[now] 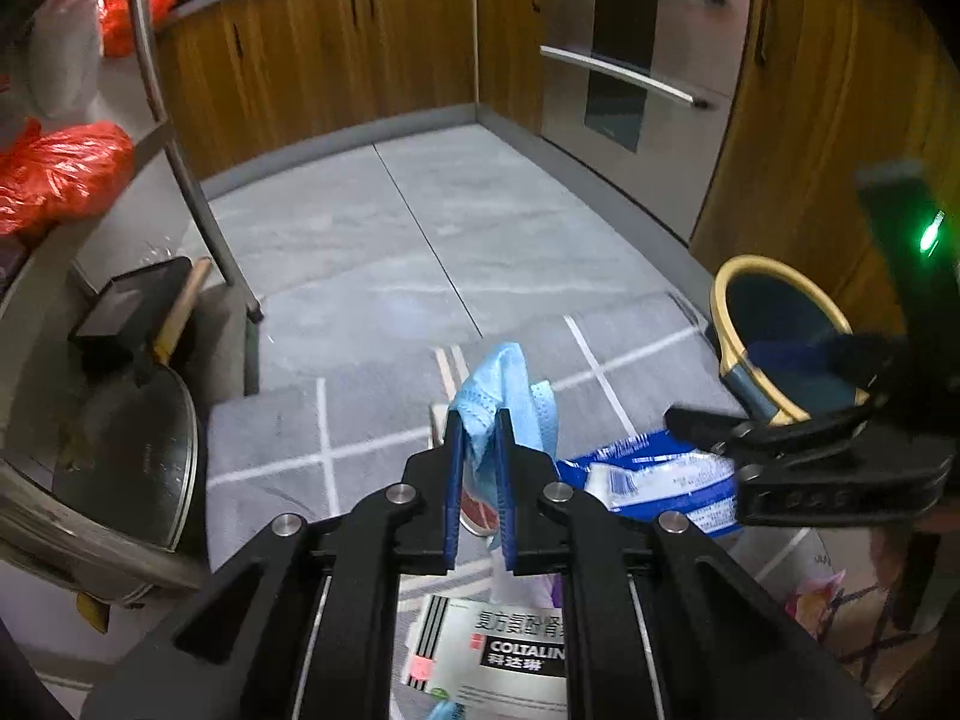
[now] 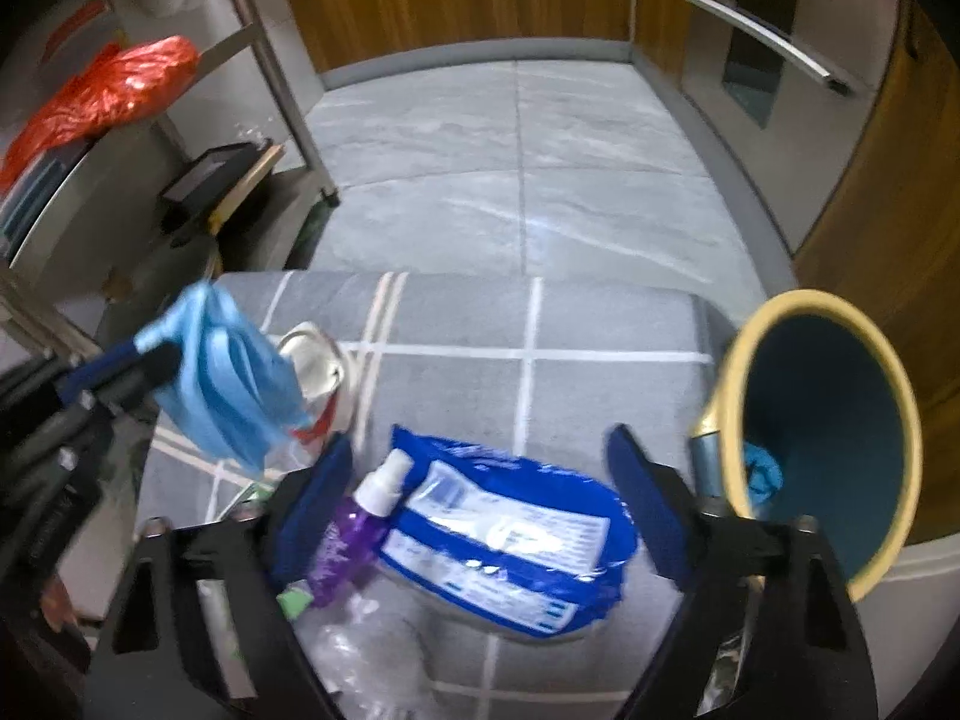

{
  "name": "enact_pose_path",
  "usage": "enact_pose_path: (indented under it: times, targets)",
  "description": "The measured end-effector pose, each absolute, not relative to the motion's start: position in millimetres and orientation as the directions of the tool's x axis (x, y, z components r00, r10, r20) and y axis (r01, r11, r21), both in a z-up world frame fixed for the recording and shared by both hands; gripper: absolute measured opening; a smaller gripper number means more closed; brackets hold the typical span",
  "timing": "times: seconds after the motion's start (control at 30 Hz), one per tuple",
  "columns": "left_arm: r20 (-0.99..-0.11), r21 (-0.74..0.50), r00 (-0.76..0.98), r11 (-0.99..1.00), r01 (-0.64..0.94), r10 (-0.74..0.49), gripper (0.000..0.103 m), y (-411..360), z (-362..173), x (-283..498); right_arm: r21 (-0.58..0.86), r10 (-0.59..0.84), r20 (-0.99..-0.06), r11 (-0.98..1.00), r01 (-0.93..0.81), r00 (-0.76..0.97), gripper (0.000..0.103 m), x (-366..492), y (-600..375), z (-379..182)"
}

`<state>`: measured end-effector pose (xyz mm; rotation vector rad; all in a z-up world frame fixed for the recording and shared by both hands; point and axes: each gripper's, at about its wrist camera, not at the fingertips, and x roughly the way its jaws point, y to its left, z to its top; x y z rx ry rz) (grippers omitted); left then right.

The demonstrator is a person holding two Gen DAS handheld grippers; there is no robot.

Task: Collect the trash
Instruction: 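Grasp the blue face mask with the left gripper while the right grips the purple spray bottle, then lift the mask and spray bottle and carry both over the bin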

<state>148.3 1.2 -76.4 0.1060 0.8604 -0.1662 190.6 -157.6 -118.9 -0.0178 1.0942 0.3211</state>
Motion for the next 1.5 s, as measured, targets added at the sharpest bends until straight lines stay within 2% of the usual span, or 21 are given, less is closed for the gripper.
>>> enact_pose_path:
  times: [0.1, 0.23, 0.47, 0.67, 0.73, 0.8, 1.03, 1.2, 1.27, 1.5]
  targets:
    - [-0.742, 0.019, 0.662, 0.984, 0.176, -0.105, 0.010, 8, -64, 147, 0.185, 0.287, -0.885, 0.939, -0.290, 0.365, 0.063, 193, -149, -129]
    - [-0.727, 0.044, 0.681, 0.983, 0.176, -0.089, 0.010, 10, -53, 146, 0.203, 0.301, -0.894, 0.932, -0.300, 0.332, 0.054, 196, -138, -139]
    - [-0.727, 0.049, 0.680, 0.982, 0.185, -0.092, 0.010, 14, -54, 148, 0.165, 0.251, -0.928, 0.939, -0.301, 0.275, 0.053, 201, -115, -171]
    - [-0.732, 0.047, 0.674, 0.980, 0.196, -0.100, 0.010, 17, -57, 149, 0.222, 0.283, -0.935, 0.937, -0.268, 0.215, 0.047, 207, -107, -190]
    - [-0.731, 0.051, 0.675, 0.979, 0.198, -0.099, 0.010, 18, -57, 150, 0.245, 0.294, -0.937, 0.938, -0.244, 0.191, 0.035, 209, -109, -195]
    - [-0.730, 0.042, 0.676, 0.980, 0.196, -0.104, 0.010, 19, -56, 151, 0.267, 0.310, -0.934, 0.936, -0.229, 0.178, 0.031, 209, -110, -197]
    - [-0.720, 0.037, 0.685, 0.979, 0.200, -0.113, 0.010, 18, -52, 151, 0.312, 0.364, -0.902, 0.922, -0.230, 0.234, 0.022, 208, -115, -172]
    - [-0.713, 0.025, 0.691, 0.980, 0.195, -0.119, 0.010, 20, -49, 151, 0.316, 0.384, -0.875, 0.914, -0.253, 0.295, 0.020, 202, -123, -146]
    - [-0.711, 0.019, 0.693, 0.981, 0.193, -0.122, 0.010, 21, -48, 151, 0.299, 0.381, -0.866, 0.914, -0.276, 0.323, 0.016, 198, -125, -135]
    - [-0.702, 0.012, 0.699, 0.979, 0.201, -0.135, 0.010, 17, -44, 153, 0.183, 0.325, -0.841, 0.923, -0.338, 0.433, 0.016, 184, -129, -100]
